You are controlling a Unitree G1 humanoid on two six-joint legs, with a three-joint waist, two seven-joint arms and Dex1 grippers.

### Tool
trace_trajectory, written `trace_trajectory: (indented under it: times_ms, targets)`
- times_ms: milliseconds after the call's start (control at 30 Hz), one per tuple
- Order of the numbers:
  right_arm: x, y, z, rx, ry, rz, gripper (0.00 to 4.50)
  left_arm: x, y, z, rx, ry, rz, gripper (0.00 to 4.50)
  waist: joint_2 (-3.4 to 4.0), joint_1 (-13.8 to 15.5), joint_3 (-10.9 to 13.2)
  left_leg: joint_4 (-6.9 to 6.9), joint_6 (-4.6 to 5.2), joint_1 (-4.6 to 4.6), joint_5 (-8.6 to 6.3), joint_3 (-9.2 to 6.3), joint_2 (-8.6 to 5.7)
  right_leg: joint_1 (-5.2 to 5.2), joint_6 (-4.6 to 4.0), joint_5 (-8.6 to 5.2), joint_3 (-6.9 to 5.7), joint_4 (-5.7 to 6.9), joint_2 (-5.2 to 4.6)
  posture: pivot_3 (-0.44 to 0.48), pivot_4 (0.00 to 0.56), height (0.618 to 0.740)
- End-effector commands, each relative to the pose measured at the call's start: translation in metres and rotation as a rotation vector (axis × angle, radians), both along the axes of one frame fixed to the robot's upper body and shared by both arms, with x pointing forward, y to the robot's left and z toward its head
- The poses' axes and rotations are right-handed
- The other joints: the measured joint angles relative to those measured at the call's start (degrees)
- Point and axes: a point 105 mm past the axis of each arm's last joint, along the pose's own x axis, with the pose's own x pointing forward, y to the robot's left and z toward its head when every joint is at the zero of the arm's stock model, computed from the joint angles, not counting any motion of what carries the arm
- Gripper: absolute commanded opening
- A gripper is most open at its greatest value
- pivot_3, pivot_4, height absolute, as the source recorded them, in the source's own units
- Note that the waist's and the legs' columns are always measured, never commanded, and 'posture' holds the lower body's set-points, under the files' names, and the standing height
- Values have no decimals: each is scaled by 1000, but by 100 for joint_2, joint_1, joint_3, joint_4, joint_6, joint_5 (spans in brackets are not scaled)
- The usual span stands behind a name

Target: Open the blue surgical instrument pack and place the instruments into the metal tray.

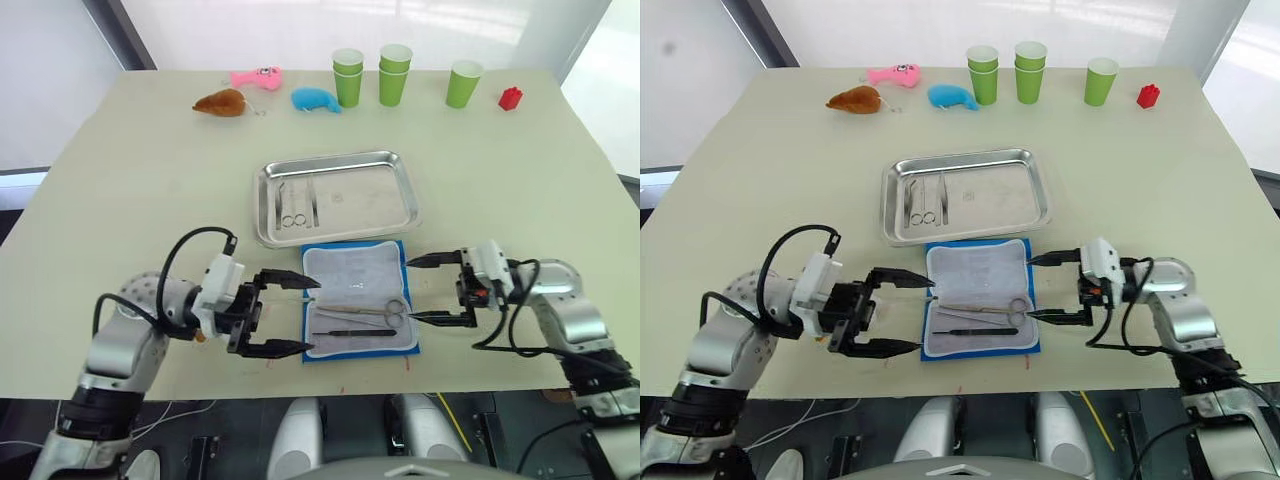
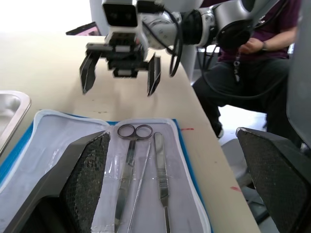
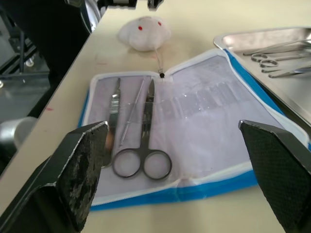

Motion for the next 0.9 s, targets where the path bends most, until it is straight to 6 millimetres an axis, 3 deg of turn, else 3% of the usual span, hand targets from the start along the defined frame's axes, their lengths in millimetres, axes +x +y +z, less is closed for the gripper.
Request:
trace_trajectory:
  times_ms: [33, 300, 667, 900]
  targets:
    - [-11, -10, 23, 29, -42, 17, 4500, -1, -6, 0, -7, -59, 22, 4415, 0, -2, 0, 4, 0, 1, 0, 0, 0, 1, 0, 1, 0, 3, 1, 0, 150, 740]
    - [-22, -35, 43, -16, -46, -15, 4500, 3, -8, -22, -21, -66, 77, 4415, 2, 4, 2, 37, 1, 4, 0, 0, 0, 16, 13, 8, 2, 7, 4, 0, 150, 740]
    - [-27, -29, 64, -20, -109, -23, 4500, 30, -5, -40, 45, -78, -33, 4415, 3, 107, 2, 64, 1, 0, 0, -2, -4, 24, 25, 19, -1, 10, 4, 0, 150, 740]
    - [-30, -27, 71, -8, -110, -18, 4500, 44, -6, -41, 67, -112, -80, 4415, 3, 106, 2, 65, 1, 1, 1, -2, -4, 24, 23, 21, 1, 12, 4, 0, 150, 740]
